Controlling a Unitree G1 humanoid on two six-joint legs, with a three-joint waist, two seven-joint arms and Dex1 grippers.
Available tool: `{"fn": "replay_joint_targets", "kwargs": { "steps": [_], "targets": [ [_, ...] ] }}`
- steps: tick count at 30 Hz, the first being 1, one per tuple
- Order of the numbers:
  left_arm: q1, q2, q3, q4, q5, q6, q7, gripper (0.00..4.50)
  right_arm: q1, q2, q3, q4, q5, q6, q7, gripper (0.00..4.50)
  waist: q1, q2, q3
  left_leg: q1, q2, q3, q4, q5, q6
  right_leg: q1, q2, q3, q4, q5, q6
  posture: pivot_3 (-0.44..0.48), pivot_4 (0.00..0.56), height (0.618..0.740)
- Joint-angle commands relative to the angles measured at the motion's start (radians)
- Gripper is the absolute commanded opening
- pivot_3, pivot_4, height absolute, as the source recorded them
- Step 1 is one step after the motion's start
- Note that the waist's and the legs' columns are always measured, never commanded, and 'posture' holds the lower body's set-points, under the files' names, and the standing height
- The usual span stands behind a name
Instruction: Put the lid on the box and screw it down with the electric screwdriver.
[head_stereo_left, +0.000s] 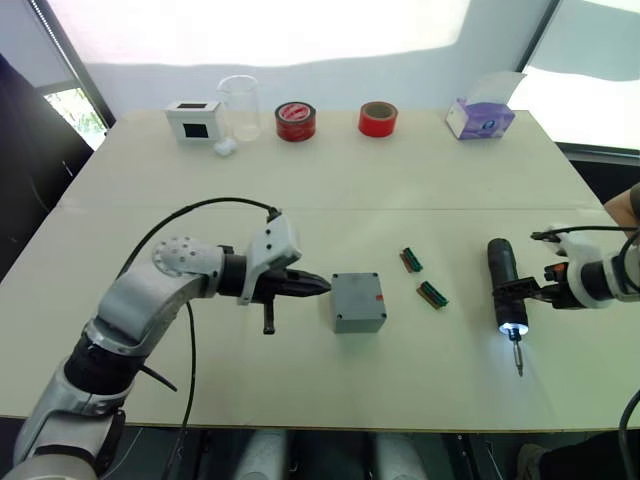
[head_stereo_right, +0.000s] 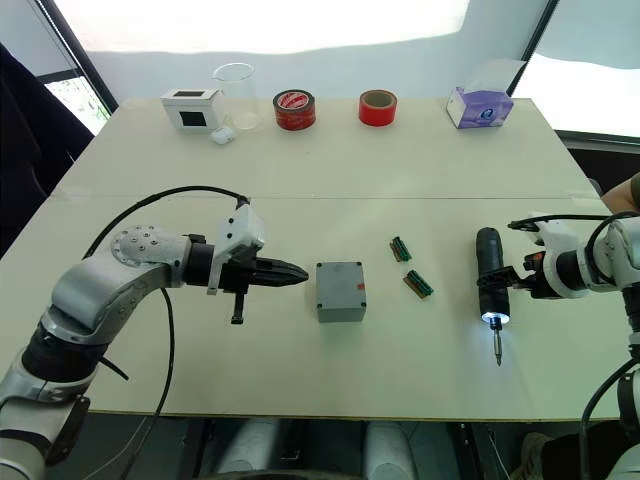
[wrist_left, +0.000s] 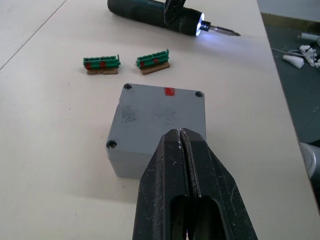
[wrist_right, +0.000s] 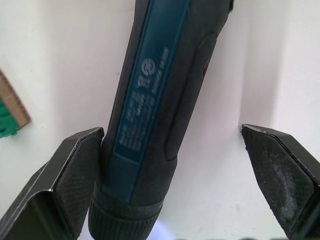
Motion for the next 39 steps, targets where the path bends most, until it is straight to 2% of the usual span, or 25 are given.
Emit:
{"fn": "replay_joint_targets", "kwargs": {
  "steps": [1,16,19,23,28,30,32,35,39],
  "targets": [
    [-0.014,0.008,0.029,-0.010,-0.010,-0.003,0.006,0.00,-0.023,-0.021,-0.005,0.003,-0.036,-0.015,0.016,4.49,0.000,0.000,0.000,0.000,0.000,0.000,0.000,0.000,0.000,0.000,0.000,0.000,0.000,0.000,0.000,0.000,0.150,0.740],
    [0.003,0.012,0.023,0.015,0.007,-0.033,0.014,0.00,-0.039,-0.027,-0.015,0.006,-0.087,-0.039,0.071,4.49,0.000,0.000,0.000,0.000,0.000,0.000,0.000,0.000,0.000,0.000,0.000,0.000,0.001,0.000,0.000,0.000,0.150,0.740],
    [0.022,0.029,0.030,0.014,0.004,-0.031,0.009,0.00,-0.035,-0.059,-0.008,-0.035,-0.108,-0.125,0.112,4.49,-0.001,0.000,0.000,0.000,0.000,0.000,0.000,0.000,0.000,-0.001,0.000,0.000,0.001,0.000,0.000,0.000,0.150,0.740],
    [0.092,0.089,0.117,0.009,-0.071,0.029,-0.011,0.00,-0.051,-0.098,-0.125,-0.165,-0.030,-0.194,0.217,4.49,-0.007,0.001,0.001,0.000,0.000,0.001,0.000,0.000,0.000,-0.004,0.000,0.002,0.004,0.000,0.000,0.000,0.150,0.740],
    [0.176,0.152,0.206,-0.022,-0.149,0.109,-0.009,0.00,0.139,-0.145,-0.242,-0.347,-0.027,-0.289,0.237,4.49,0.000,-0.001,0.001,0.000,0.002,0.001,0.000,0.000,0.000,-0.004,0.001,0.001,0.005,-0.001,0.000,0.000,0.150,0.740],
    [0.234,0.188,0.230,-0.054,-0.163,0.123,-0.013,0.00,0.246,-0.134,-0.328,-0.435,-0.002,-0.310,0.252,4.49,0.002,-0.001,0.001,0.000,0.001,0.001,0.000,0.000,0.000,-0.003,0.001,0.002,0.006,-0.001,0.000,0.000,0.150,0.740],
    [0.340,0.228,0.284,-0.103,-0.202,0.161,-0.015,0.00,0.426,-0.079,-0.481,-0.616,0.081,-0.311,0.320,4.49,0.001,-0.001,0.001,0.000,0.001,0.002,0.000,0.000,0.000,-0.004,0.000,0.002,0.007,-0.001,0.000,0.000,0.150,0.740],
    [0.433,0.235,0.338,-0.155,-0.255,0.212,0.022,0.00,0.654,-0.034,-0.616,-0.863,0.205,-0.258,0.411,4.49,0.003,0.000,0.001,0.000,0.002,0.001,0.000,0.000,0.000,-0.005,0.000,0.003,0.008,-0.001,0.000,0.000,0.150,0.740],
    [0.545,0.215,0.376,-0.245,-0.344,0.265,0.064,0.00,0.841,0.010,-0.712,-1.043,0.308,-0.208,0.434,4.49,0.003,-0.002,0.000,0.002,0.002,0.000,0.001,0.000,-0.001,-0.002,-0.003,0.002,0.009,-0.001,0.000,0.000,0.150,0.740]
  ]
}}
